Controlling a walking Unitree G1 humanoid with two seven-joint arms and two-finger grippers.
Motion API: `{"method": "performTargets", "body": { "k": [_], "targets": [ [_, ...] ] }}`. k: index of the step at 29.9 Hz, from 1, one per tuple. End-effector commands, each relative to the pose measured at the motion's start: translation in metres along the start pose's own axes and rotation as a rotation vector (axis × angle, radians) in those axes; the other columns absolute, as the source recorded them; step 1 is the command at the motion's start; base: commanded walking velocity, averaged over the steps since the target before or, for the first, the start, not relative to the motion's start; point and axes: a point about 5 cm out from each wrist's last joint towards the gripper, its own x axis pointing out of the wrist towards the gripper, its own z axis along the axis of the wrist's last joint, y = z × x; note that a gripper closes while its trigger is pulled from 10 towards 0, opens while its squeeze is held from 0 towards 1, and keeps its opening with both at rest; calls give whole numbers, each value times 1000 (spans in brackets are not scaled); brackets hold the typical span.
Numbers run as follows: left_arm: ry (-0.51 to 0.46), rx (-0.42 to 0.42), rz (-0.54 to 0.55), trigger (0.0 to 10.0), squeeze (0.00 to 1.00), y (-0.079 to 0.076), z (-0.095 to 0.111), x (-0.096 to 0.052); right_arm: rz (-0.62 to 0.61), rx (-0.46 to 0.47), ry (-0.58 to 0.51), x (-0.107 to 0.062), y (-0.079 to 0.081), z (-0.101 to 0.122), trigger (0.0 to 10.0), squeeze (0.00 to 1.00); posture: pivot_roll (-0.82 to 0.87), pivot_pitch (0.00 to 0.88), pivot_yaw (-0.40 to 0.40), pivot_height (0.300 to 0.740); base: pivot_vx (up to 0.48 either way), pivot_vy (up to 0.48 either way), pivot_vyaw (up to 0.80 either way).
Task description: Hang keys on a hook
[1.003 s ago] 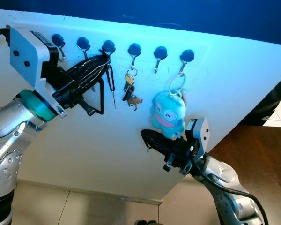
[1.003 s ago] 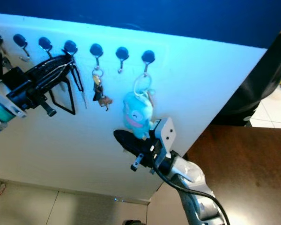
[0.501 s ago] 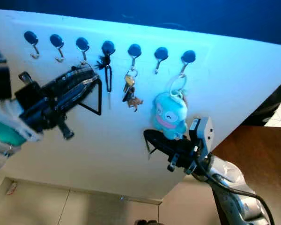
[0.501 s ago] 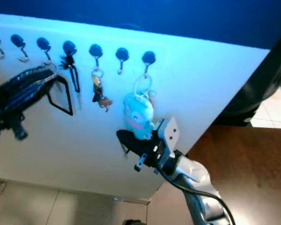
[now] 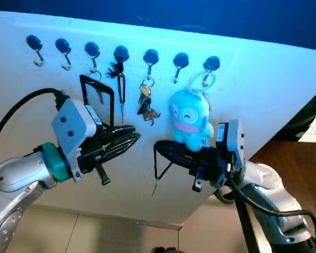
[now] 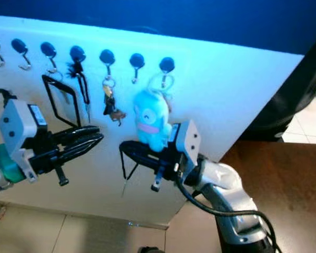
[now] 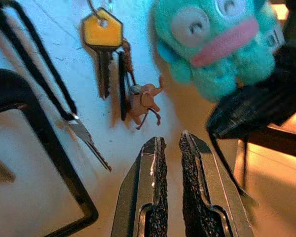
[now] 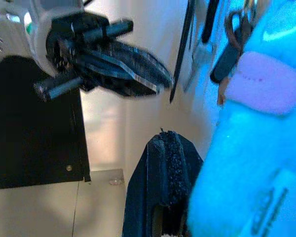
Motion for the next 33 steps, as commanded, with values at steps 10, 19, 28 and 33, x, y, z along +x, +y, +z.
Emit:
{"method": "performTargets", "body": {
  "k": [10,19,28,33],
  "targets": [
    [48,-2,-91,10000,0,-13,-10,-6,117,18,-108,29,1,15,10000,0,69,3,17,740,0,0,0],
    [0,-9,-46,10000,0,-10,-10,4,110,69,-137,38,3,8,10000,0,73,5,11,740,0,0,0],
    [-4,-16,-43,6549,0,-10,-11,2,110,69,-143,39,1,9,10000,0,71,7,9,740,0,0,0],
    [-5,-19,-36,2353,0,-9,-11,2,107,66,-142,39,0,9,10000,0,71,9,7,740,0,0,0]
  ]
}}
